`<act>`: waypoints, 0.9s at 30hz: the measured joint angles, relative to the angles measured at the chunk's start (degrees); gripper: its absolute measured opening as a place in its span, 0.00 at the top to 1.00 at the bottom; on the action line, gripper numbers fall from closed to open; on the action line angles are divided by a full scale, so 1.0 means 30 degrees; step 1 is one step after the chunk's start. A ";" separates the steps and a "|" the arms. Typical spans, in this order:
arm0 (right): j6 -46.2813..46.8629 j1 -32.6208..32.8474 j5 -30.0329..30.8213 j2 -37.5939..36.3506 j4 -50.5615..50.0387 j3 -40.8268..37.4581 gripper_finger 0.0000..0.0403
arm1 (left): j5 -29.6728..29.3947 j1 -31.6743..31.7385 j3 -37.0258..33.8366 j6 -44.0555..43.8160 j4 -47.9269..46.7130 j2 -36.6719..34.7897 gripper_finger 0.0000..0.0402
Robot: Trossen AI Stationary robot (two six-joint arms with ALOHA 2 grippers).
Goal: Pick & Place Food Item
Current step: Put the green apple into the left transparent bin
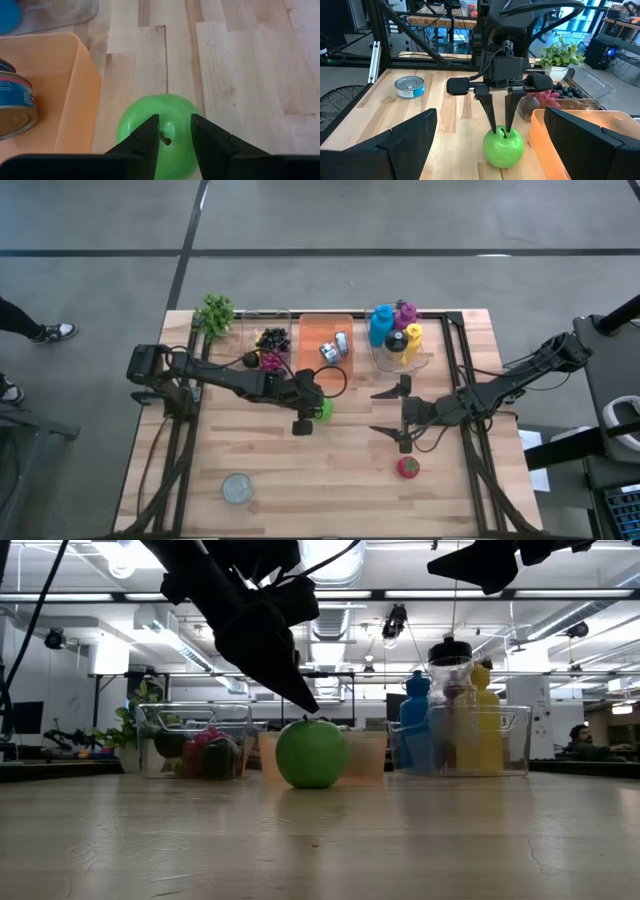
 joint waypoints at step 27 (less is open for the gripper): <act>0.0027 0.0000 0.0001 0.0000 0.0000 -0.0007 0.09 | -0.0078 0.0044 -0.0013 0.0410 -0.0812 -0.0171 0.71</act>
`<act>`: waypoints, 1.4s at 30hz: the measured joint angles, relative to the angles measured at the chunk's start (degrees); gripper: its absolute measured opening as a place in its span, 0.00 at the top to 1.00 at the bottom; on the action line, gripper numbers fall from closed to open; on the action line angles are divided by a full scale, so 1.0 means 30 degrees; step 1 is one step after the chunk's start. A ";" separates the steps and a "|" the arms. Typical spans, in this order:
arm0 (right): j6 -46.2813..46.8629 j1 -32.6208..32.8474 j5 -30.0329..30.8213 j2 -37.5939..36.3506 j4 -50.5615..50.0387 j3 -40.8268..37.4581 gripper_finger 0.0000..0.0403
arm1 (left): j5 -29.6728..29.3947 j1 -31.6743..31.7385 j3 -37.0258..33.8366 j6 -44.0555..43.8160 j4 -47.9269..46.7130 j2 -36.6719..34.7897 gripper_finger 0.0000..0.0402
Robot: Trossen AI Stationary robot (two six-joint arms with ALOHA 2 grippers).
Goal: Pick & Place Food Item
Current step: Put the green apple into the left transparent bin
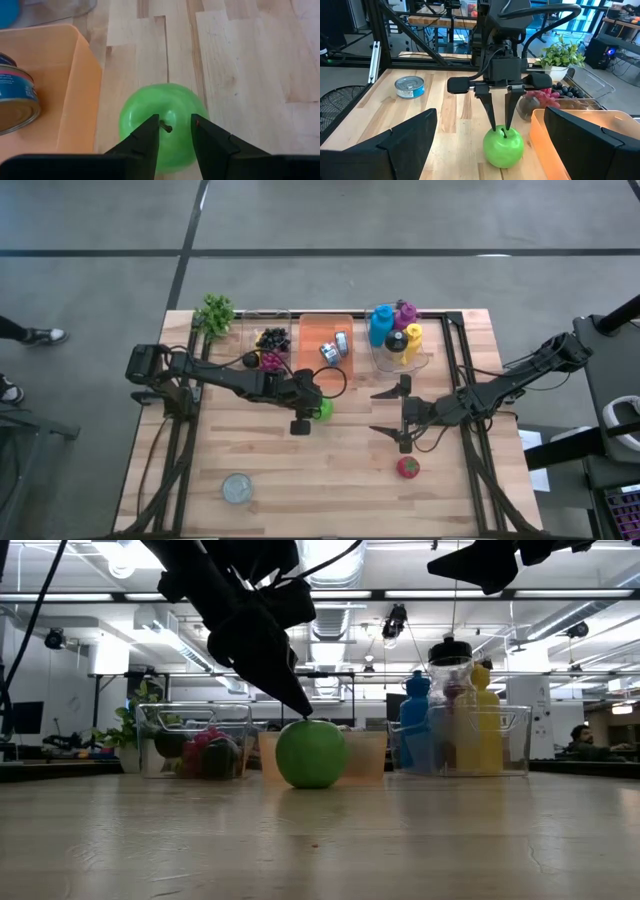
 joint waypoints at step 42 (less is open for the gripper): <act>-0.0033 -0.0007 0.0000 0.0000 0.0000 0.0000 0.09 | -0.0133 0.0244 0.0002 0.0561 0.0175 0.0328 0.99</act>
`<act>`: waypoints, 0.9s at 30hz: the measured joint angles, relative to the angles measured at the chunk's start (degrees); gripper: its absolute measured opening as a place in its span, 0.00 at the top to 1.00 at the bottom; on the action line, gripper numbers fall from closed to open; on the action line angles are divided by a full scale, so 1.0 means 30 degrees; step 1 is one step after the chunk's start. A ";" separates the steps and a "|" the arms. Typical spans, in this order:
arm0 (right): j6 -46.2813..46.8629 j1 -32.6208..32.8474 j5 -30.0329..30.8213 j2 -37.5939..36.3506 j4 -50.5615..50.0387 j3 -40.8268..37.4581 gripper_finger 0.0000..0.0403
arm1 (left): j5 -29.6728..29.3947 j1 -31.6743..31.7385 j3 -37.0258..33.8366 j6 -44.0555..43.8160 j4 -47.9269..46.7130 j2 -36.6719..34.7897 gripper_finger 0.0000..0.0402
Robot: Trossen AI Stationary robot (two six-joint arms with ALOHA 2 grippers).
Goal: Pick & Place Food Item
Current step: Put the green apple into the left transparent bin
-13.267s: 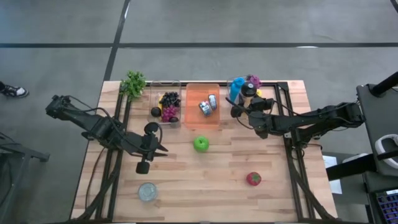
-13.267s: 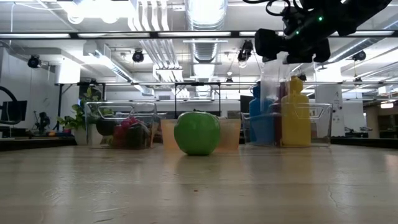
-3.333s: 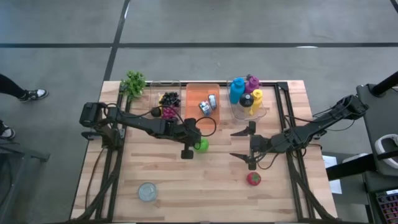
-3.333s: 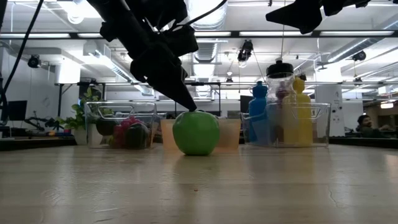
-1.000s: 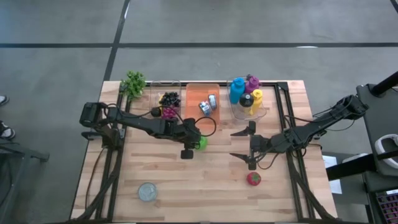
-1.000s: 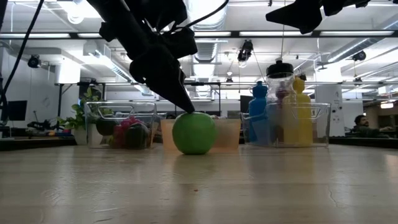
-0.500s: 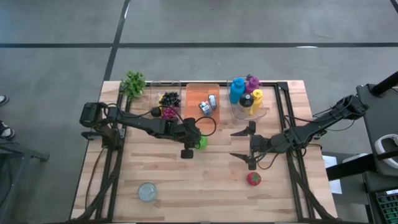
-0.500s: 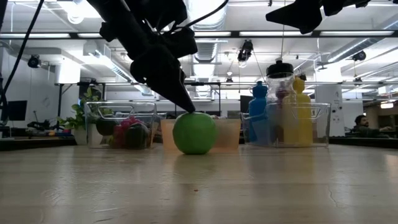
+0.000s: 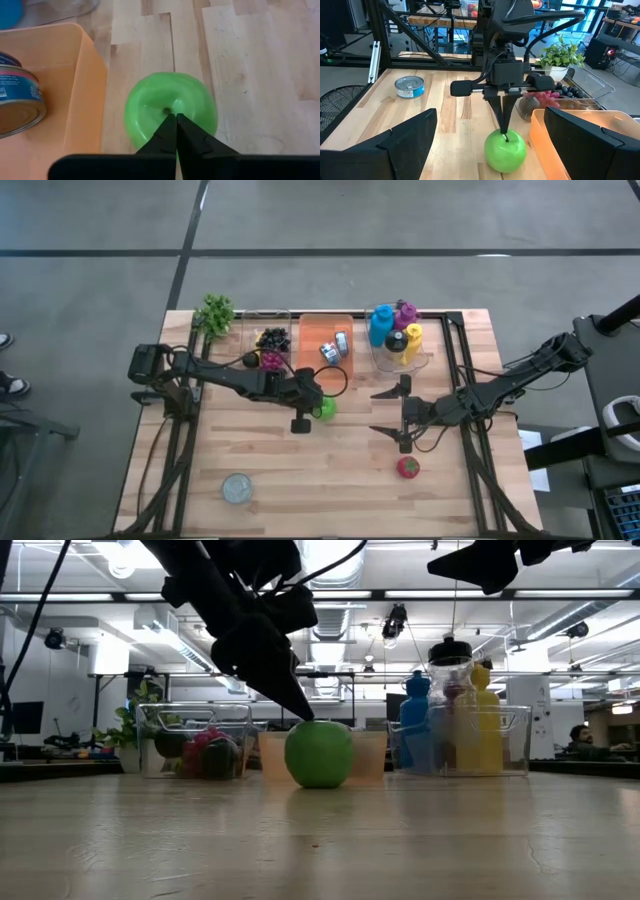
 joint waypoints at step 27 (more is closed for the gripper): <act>-0.0002 0.0007 -0.0006 0.0000 0.0000 0.0000 0.09 | 0.0066 -0.0004 0.0507 -0.0603 0.0161 0.0000 0.75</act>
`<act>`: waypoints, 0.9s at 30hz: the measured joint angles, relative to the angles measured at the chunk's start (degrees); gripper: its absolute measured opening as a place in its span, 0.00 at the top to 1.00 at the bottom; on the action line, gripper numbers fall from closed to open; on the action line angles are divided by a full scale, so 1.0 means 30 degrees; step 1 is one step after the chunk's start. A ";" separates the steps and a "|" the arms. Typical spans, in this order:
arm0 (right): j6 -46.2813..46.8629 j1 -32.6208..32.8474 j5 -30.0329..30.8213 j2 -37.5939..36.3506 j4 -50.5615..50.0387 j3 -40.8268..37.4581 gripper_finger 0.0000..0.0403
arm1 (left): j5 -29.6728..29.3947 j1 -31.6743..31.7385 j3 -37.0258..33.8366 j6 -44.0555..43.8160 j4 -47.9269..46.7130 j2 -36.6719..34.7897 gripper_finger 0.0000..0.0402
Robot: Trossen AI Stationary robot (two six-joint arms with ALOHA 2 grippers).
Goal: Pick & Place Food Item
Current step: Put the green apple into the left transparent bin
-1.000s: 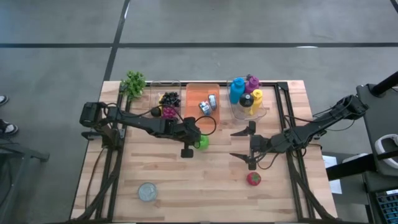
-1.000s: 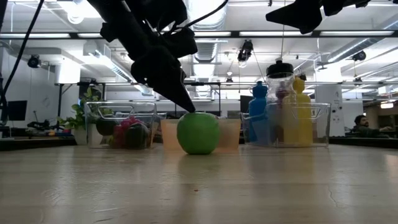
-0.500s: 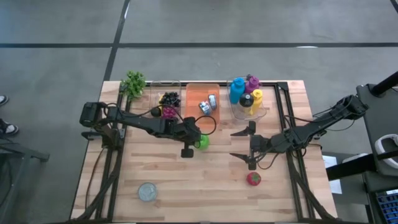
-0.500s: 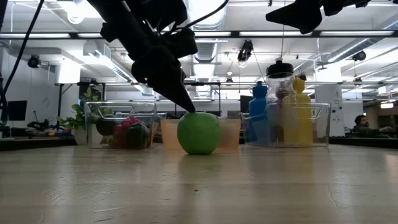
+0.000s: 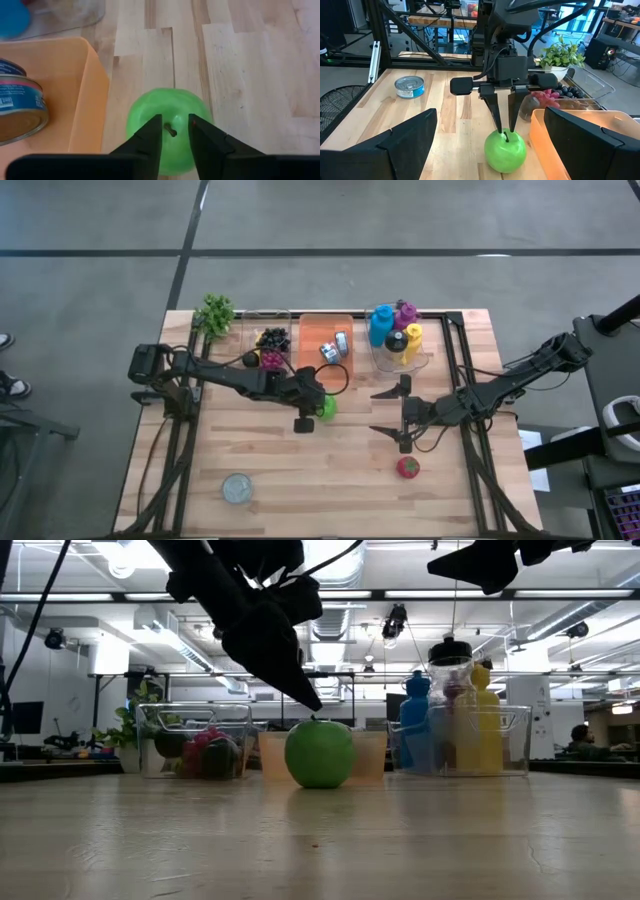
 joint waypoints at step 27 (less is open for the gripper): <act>-0.0007 -0.0007 -0.0001 0.0000 0.0000 0.0000 0.09 | -0.0003 -0.0029 -0.1234 0.0085 0.2274 0.0015 0.73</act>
